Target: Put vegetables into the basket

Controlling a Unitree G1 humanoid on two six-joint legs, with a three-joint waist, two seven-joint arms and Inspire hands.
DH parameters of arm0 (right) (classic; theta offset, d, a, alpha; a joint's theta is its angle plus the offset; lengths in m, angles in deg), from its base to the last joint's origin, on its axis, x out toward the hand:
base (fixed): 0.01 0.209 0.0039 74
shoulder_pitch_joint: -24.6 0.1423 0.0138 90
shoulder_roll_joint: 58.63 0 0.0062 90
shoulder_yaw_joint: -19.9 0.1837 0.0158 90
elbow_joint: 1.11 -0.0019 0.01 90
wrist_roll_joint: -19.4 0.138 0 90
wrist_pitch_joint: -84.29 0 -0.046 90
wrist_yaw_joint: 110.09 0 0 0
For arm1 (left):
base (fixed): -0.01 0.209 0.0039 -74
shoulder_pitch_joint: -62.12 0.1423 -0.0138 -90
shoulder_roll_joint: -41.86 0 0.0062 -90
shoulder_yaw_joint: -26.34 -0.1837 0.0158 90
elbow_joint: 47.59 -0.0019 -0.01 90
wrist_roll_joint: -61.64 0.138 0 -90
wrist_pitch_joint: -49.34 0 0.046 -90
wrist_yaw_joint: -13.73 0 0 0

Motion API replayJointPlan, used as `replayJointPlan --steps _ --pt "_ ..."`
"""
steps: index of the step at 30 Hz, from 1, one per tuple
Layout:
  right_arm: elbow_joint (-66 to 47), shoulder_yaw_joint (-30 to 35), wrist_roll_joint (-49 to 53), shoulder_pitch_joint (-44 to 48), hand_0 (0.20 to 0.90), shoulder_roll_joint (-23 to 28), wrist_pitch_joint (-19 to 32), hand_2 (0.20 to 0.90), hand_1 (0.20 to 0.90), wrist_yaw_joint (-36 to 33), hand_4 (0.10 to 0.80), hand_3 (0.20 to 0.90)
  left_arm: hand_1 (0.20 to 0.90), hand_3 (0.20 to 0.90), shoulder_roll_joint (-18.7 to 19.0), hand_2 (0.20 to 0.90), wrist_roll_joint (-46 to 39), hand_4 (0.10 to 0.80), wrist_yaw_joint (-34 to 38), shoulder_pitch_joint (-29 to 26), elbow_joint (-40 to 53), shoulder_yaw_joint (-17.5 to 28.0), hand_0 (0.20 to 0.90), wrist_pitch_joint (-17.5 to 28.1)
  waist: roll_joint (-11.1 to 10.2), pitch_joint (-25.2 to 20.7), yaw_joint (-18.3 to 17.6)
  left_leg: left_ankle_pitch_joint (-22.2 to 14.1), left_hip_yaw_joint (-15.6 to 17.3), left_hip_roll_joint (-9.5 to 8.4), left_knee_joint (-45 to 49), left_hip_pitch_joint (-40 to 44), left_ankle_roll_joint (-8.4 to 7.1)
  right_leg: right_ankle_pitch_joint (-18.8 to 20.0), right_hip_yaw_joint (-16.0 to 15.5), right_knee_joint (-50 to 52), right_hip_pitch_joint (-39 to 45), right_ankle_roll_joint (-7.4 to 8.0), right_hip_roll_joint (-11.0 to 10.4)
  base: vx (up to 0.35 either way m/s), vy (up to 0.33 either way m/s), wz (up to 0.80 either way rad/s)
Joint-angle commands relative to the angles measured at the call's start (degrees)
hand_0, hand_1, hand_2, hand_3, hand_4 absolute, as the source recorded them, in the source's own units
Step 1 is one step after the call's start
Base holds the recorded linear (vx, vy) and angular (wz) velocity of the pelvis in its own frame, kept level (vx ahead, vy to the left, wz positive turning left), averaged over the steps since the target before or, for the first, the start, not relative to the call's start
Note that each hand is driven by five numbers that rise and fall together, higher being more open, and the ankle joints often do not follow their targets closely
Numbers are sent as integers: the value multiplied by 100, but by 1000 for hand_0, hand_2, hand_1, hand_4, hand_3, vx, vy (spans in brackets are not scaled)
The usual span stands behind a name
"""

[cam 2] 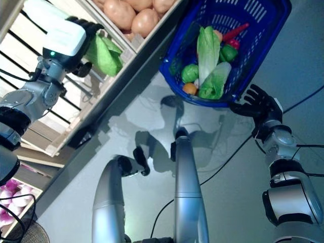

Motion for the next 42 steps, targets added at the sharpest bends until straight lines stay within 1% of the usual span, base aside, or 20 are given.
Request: replayJointPlan --steps 1,6,9,11,19,23,27,28,32,34,36,37,39,41,42 --pt "-74 94 202 193 900 408 403 900 900 172 800 900 900 900 92 900 303 800 81 -607 -420 -103 900 -252 -135 -17 -260 -41 24 18 -339 42 23 255 -111 -604 544 -1 12 -10 -30 4" --pt "2 -4 262 340 900 423 449 900 900 180 800 900 900 900 43 900 233 800 -64 -614 -435 -200 900 -459 -116 -17 -236 12 22 8 -387 -19 -8 281 -125 -649 501 -3 15 -4 1 -2" --pt "17 -65 301 460 900 428 489 900 900 200 800 900 900 900 47 900 163 800 -283 -614 -515 -240 900 -603 -103 -17 -228 27 24 16 -385 -71 -20 286 -128 -644 441 -6 11 -8 4 -1" --pt "-6 -74 313 552 900 419 444 900 900 193 800 900 300 300 66 300 -8 400 -524 -610 -556 -188 300 -674 -95 -17 -211 34 32 28 -389 -88 -31 278 -150 -633 419 2 -5 -27 -3 -5" --pt "-62 94 437 380 900 385 445 900 900 205 800 900 300 300 217 300 -173 400 -734 -438 -325 -44 300 -663 -81 -17 -154 89 78 58 -629 213 -96 271 -246 -824 724 30 -53 0 1 -1" --pt "-77 156 439 271 900 355 468 900 900 319 800 900 300 300 292 300 -234 400 -894 -289 -223 58 300 -668 -114 -17 -122 136 123 103 -856 624 -136 277 -331 -1042 1148 56 -76 27 4 -4" --pt "-252 281 596 16 900 287 482 900 900 494 800 900 300 300 459 300 -268 400 -1100 -132 -115 195 300 -499 -176 -17 -103 204 196 167 -1129 1133 -173 282 -443 -1303 1677 59 -92 42 -14 -8" --pt "-406 376 683 -145 900 229 451 900 900 565 800 900 300 300 543 300 -250 400 -1153 7 -31 264 300 -434 -225 -17 -97 237 217 183 -1292 1437 -196 282 -507 -1459 1989 60 -108 70 -25 -3" --pt "-631 515 874 -408 900 85 368 900 900 743 800 900 300 300 642 300 -283 400 -1177 241 54 444 300 -261 -311 -17 -74 302 235 215 -1545 1907 -216 292 -644 -1712 2480 43 -166 53 -14 -2" --pt "-1104 621 871 -779 900 -182 383 900 900 811 800 900 300 300 756 300 -376 400 -1143 604 213 752 300 -26 -420 -19 -32 395 222 202 -1912 2544 -243 324 -753 -2089 3143 34 -182 99 -24 4" --pt "-1466 630 853 -982 900 -323 362 900 900 755 800 900 300 300 781 300 -488 400 -1100 836 325 947 300 82 -474 -109 -11 456 215 195 -2110 2803 -259 346 -774 -2288 3417 24 -189 84 -16 6" --pt "-1726 650 783 -1164 900 -475 331 900 900 687 800 900 300 300 774 300 -661 400 -1033 1076 351 1166 300 249 -516 -232 9 494 204 185 -2256 3000 -261 356 -781 -2446 3637 13 -200 100 -3 3" --pt "-2047 668 759 -1452 900 -672 290 900 900 761 800 900 300 300 730 300 -795 400 -903 1455 386 1554 300 555 -567 -392 28 560 194 151 -2503 3292 -262 370 -801 -2690 3946 2 -212 93 7 2" --pt "-2328 695 568 -1735 900 -866 179 900 900 776 800 900 300 300 656 300 -958 400 -804 1850 565 1925 300 845 -624 -586 79 637 178 90 -2780 3609 -273 401 -874 -2989 4309 9 -249 108 10 3" --pt "-2580 657 300 -1989 900 -1037 125 900 900 813 800 900 300 300 553 300 -1129 400 -797 2255 827 2337 300 1048 -678 -772 145 730 188 18 -3108 3945 -290 436 -954 -3302 4679 27 -282 110 11 1"
